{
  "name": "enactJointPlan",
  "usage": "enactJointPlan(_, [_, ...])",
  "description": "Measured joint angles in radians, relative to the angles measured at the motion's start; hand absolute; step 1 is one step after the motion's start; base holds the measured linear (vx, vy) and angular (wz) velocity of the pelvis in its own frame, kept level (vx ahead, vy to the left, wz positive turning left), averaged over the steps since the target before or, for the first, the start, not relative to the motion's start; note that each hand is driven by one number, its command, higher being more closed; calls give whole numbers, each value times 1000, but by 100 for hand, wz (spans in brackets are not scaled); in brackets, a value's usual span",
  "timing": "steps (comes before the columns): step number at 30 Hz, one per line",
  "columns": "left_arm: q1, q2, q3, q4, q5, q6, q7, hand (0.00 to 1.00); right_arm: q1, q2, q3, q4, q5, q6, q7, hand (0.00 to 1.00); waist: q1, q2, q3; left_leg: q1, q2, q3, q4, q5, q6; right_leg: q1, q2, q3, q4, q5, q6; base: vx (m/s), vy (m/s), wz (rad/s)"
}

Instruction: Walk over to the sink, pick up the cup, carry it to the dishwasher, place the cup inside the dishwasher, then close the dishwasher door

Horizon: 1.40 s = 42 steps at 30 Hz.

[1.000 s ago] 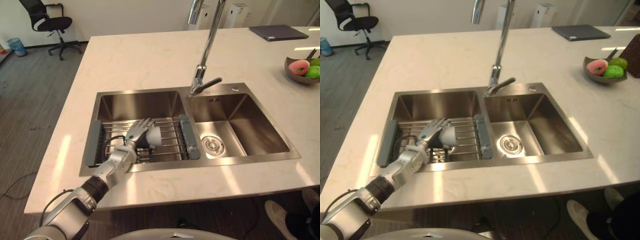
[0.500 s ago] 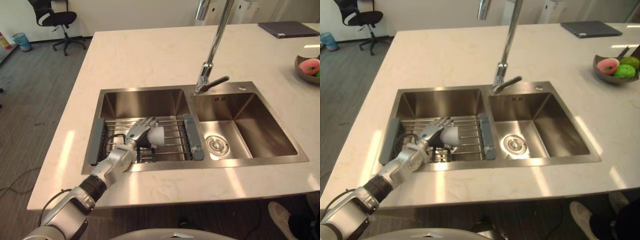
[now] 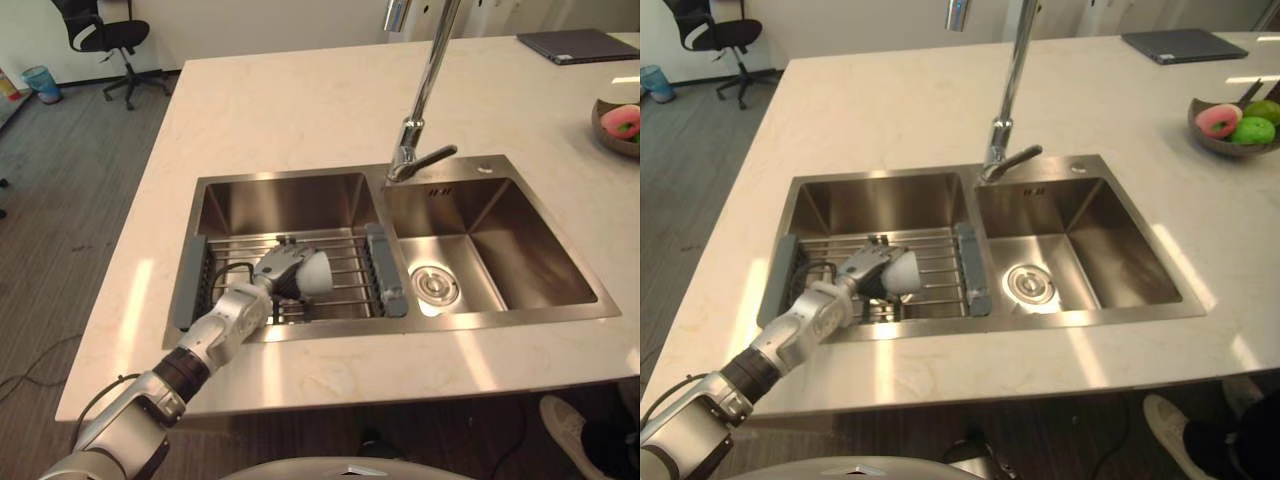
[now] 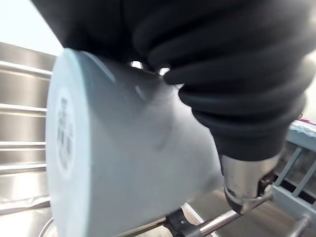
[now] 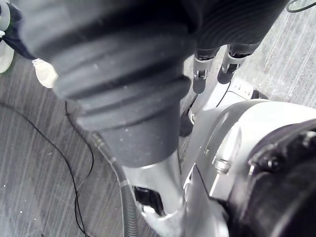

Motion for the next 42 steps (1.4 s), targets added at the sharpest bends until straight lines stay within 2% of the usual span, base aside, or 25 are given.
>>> enactJointPlan(4, [2, 1, -7, -8, 46, 1, 23, 100, 0, -2, 4, 1, 9, -1, -1, 0, 0, 3, -1, -2, 0, 0, 0, 0, 0, -2, 0, 1, 0, 1, 0, -17, -9, 0])
enactJointPlan(8, [11, 2, -16, -25, 118, 0, 77, 100, 0, -12, 35, 1, 10, -9, -1, 0, 1, 3, -1, -1, 0, 0, 0, 0, 0, -1, 0, 1, 0, 1, -1, -25, -10, 0])
enactJointPlan(15, [25, 5, -16, -37, 125, 6, 149, 100, 0, -12, 39, 2, 10, -21, -1, 0, 2, 3, -1, -1, 0, 0, 0, 0, 0, -1, 0, 2, 0, 1, -1, -5, -2, 0])
enactJointPlan(18, [44, 18, -9, -36, -3, 13, 264, 100, 0, -13, 41, 1, 11, -21, -1, 0, 3, 3, -1, -1, 0, 0, 0, 0, 0, -2, 0, 2, 0, 1, -1, 0, 0, 0])
enactJointPlan(20, [78, 21, 51, -41, -147, 12, 392, 100, -2, -13, 43, -1, 32, -18, -1, 0, -1, 3, 0, -1, 0, 2, -1, 0, -1, -3, 0, 3, 0, 1, -1, 0, 0, 0])
enactJointPlan(22, [140, 21, 127, -64, -308, -28, 497, 100, -2, -13, 45, -7, 55, -14, -4, 0, -3, 8, 8, 0, 0, 4, -1, -1, -1, -3, 0, 3, 0, 2, -2, 0, 0, 0])
enactJointPlan(23, [189, 21, 203, -107, -403, -59, 540, 100, 0, -13, 44, -10, 68, -2, -5, 0, 2, 2, 17, -4, 1, 5, -1, 0, -1, -3, 0, 3, 0, 3, -3, 0, 0, 0])
enactJointPlan(24, [236, 22, 311, -168, -549, -126, 556, 100, 13, -11, 39, -21, 68, 8, -8, 0, 18, -5, 22, -5, 2, 4, -1, 0, -1, -2, 0, 2, 0, 3, -4, 0, 0, 0])
enactJointPlan(26, [264, 22, 408, -243, -705, -208, 529, 100, 35, -10, 37, -53, 65, 22, -20, 0, 44, -7, 22, -3, 2, 4, -1, -1, 0, 1, 0, -1, 1, 4, -5, 5, -10, 4])
enactJointPlan(27, [268, 20, 461, -314, -823, -260, 485, 100, 47, -8, 21, -71, 62, 30, -24, 0, 67, -9, 23, 1, 1, 3, 0, -2, 1, 7, -3, 2, 1, 4, -5, 4, -3, 8])
enactJointPlan(28, [268, 17, 481, -357, -867, -283, 467, 100, 50, -3, 2, -77, 55, 36, -25, 0, 81, -10, 22, 2, 1, 1, 1, -3, 2, 11, -4, 0, 1, 4, -5, 0, 0, 9])
enactJointPlan(29, [267, 11, 513, -440, -955, -330, 426, 100, 48, 9, -30, -80, 27, 45, -24, 0, 104, -12, 21, 2, 1, 0, 3, -4, 4, 11, -6, -1, 6, 4, -4, 0, 0, 7])
enactJointPlan(32, [266, -42, 550, -583, -1106, -382, 345, 100, 45, 35, -105, -96, -37, 49, -20, 0, 146, -13, 18, 1, -4, -6, 22, -15, 8, 13, -19, -5, 27, -3, 4, -17, 5, 6])
enactJointPlan(38, [268, -123, 610, -681, -1261, -382, 245, 100, 71, 84, -221, -119, -70, 51, -23, 0, 185, -32, -21, -6, -27, -23, 33, -22, 24, 11, -53, -31, 74, -27, 20, -62, 11, 9])
enactJointPlan(42, [270, -141, 659, -788, -1291, -355, 223, 100, 96, 108, -255, -123, -70, 40, -26, 0, 197, -44, -47, 2, -38, -36, 17, -15, 36, 7, -68, -61, 113, -29, 21, -39, 19, 15])
